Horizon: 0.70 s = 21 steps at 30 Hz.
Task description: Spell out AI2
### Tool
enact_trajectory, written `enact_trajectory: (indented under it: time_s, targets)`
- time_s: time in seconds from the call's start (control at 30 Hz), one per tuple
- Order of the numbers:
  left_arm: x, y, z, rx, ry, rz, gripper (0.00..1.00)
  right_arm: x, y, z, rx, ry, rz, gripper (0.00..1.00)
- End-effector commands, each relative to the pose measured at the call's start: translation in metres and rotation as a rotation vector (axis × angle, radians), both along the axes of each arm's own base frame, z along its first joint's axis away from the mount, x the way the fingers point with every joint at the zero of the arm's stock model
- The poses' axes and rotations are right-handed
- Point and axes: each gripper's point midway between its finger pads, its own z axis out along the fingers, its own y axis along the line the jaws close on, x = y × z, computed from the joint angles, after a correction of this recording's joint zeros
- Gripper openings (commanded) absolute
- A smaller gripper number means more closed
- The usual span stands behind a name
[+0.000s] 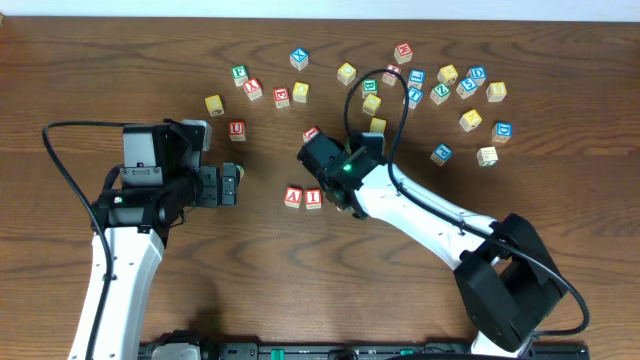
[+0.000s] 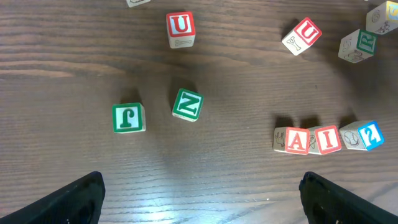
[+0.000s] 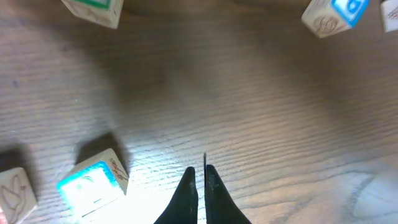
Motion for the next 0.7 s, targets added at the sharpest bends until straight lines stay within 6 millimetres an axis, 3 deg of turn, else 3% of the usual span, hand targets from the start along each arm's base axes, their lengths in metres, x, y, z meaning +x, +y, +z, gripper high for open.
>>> enact_trajectory:
  time_s: [0.0, 0.2, 0.67]
  targets:
    - [0.001, 0.001, 0.001, 0.005, -0.004, -0.012, 0.98, -0.009, -0.002, -0.009, 0.042, 0.012, -0.032, 0.01]
    - [0.001, 0.001, 0.001, 0.005, -0.004, -0.012, 0.98, -0.015, 0.004, -0.033, 0.107, 0.032, -0.020, 0.01]
    - [0.001, 0.001, 0.001, 0.005, -0.004, -0.012, 0.98, -0.012, 0.026, -0.035, 0.204, 0.041, 0.025, 0.01]
